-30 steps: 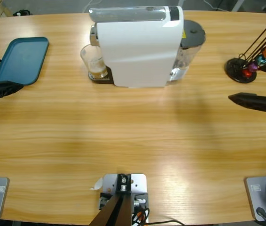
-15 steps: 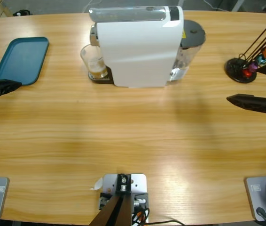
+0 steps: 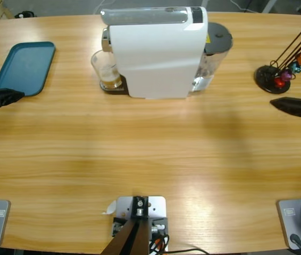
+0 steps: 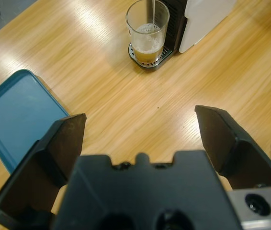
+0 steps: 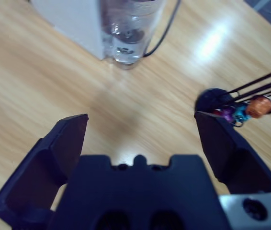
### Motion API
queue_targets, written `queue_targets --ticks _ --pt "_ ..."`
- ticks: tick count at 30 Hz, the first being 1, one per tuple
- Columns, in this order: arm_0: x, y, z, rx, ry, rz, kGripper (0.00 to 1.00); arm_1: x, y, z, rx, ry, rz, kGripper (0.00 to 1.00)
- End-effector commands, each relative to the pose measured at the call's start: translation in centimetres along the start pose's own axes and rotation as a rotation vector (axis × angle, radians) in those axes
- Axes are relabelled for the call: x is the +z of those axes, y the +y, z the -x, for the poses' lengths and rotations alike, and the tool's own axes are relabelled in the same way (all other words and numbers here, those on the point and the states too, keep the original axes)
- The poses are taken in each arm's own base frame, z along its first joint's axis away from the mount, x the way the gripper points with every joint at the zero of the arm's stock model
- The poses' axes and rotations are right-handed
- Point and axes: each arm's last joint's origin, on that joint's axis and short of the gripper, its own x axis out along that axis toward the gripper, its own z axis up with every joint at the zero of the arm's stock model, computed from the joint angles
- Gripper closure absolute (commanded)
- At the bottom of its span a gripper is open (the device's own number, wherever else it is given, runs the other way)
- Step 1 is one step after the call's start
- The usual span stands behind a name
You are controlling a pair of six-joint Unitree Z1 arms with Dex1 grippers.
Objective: Pour coffee
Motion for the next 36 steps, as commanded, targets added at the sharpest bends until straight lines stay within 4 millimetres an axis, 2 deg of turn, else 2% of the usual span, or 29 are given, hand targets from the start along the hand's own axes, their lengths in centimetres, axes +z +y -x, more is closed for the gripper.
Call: queue_targets --ticks 1,4,10,16,20,31,36 --pt "-0.7 0.0 0.7 0.014 -0.021 0.011 0.000 -1.2 -0.4 0.0 -0.082 0.003 -0.036 0.000" --pt "-0.6 0.0 0.5 0.007 -0.017 0.009 0.000 -1.3 -0.3 -0.2 -0.076 -0.006 -0.051 0.000" --pt "-1.0 -0.1 -0.3 -0.017 -0.014 0.010 0.000 -2.0 -0.7 0.9 -0.079 -0.048 -0.063 0.000" --pt "-0.3 0.2 -1.0 0.011 -0.019 -0.050 0.000 -1.3 -0.1 -0.2 -0.040 -0.020 -0.031 0.000" --pt "-0.3 0.2 -1.4 0.006 -0.003 -0.067 0.000 -1.4 -0.1 -0.1 -0.026 -0.026 -0.030 0.000" --pt "-0.3 0.2 -1.2 -0.001 -0.003 -0.095 0.000 -0.9 0.5 -1.2 0.015 0.010 0.059 0.000" --pt "-0.2 0.2 -1.2 0.000 -0.006 -0.095 0.000 -1.4 0.5 -0.5 0.073 -0.050 0.031 0.000"
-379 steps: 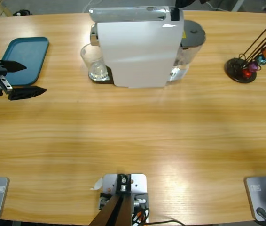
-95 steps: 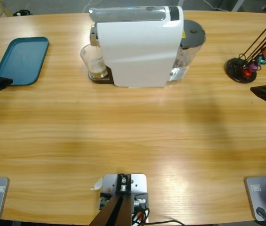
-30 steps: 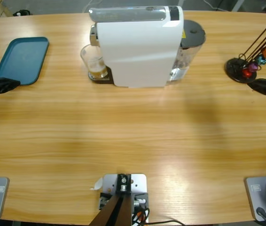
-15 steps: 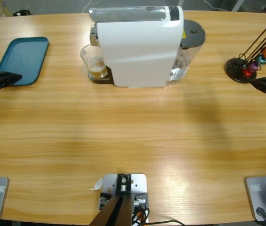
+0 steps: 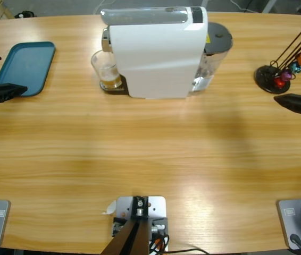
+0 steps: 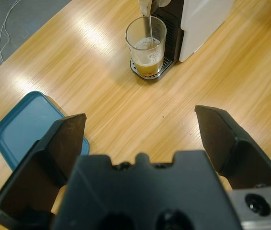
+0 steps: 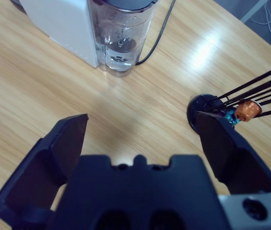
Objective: Pour coffee
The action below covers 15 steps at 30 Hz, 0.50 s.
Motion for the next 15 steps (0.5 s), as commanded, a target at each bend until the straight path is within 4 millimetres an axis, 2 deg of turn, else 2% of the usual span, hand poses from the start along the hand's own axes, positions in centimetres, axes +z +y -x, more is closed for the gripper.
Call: queue_targets --ticks 1,4,7,15 --pt "-0.71 0.05 -0.77 -0.004 0.044 0.005 0.000 -0.89 0.51 -0.29 0.076 -0.018 0.003 0.000" --pt "-0.71 0.03 -0.76 -0.005 0.044 0.005 0.000 -0.87 0.66 -0.26 0.108 -0.021 0.010 0.013" --pt "-0.55 -0.03 -0.56 -0.019 0.030 0.003 0.000 -0.73 0.92 -0.32 0.154 -0.019 0.031 0.110" --pt "-0.88 -0.11 -0.53 -0.023 0.055 0.005 0.002 -0.61 0.91 -0.42 0.147 -0.016 0.017 0.076"
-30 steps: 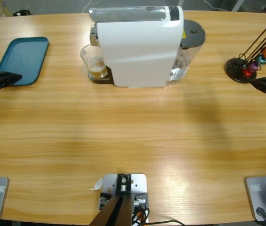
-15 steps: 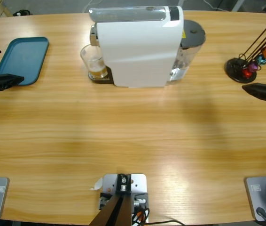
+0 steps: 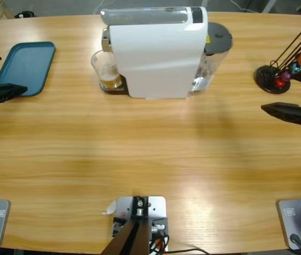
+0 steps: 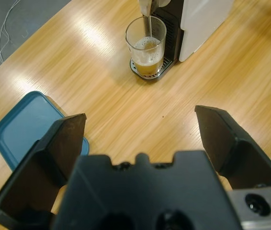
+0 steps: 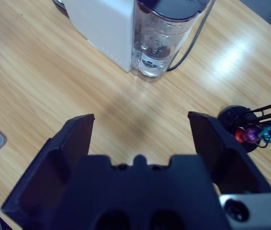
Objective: Pour coffee
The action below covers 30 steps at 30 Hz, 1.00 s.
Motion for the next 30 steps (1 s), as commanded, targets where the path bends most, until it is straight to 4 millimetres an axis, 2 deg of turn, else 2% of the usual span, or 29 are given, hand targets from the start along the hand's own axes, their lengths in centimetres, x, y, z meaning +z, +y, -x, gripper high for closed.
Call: queue_targets --ticks 1,4,13,30 --pt "-0.9 -0.1 -0.7 -0.019 0.061 0.009 0.005 -0.8 0.1 -0.2 -0.003 0.014 -0.029 0.038" --pt "-0.9 0.0 -1.1 -0.021 0.075 0.019 0.013 -1.3 0.0 -0.3 -0.013 0.001 -0.093 0.004" --pt "-0.8 0.1 -1.7 -0.025 0.086 0.025 0.011 -1.2 0.2 -1.5 -0.008 0.033 -0.038 0.004" --pt "-0.6 0.1 -2.3 -0.053 0.092 0.065 0.000 -1.5 0.2 -1.2 -0.009 0.013 -0.040 0.004"
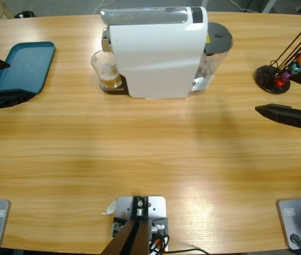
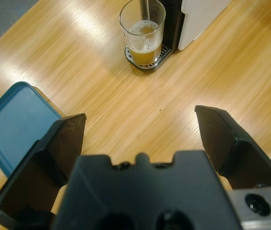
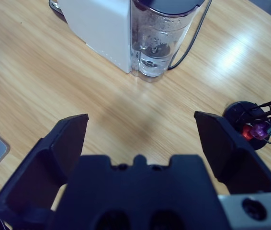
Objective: Pour coffee
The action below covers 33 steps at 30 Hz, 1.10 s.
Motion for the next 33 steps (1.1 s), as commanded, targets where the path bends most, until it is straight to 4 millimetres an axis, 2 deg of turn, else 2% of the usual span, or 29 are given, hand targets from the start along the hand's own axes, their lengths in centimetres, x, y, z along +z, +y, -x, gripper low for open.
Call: queue_targets --ticks 1,33 --pt "-0.42 0.02 -0.92 -0.033 0.031 0.047 0.000 -1.00 0.08 -0.52 -0.002 0.022 0.019 0.004" --pt "-0.43 0.12 -1.40 -0.029 0.050 0.100 0.009 -1.07 0.06 -0.48 -0.005 0.016 0.018 0.004"
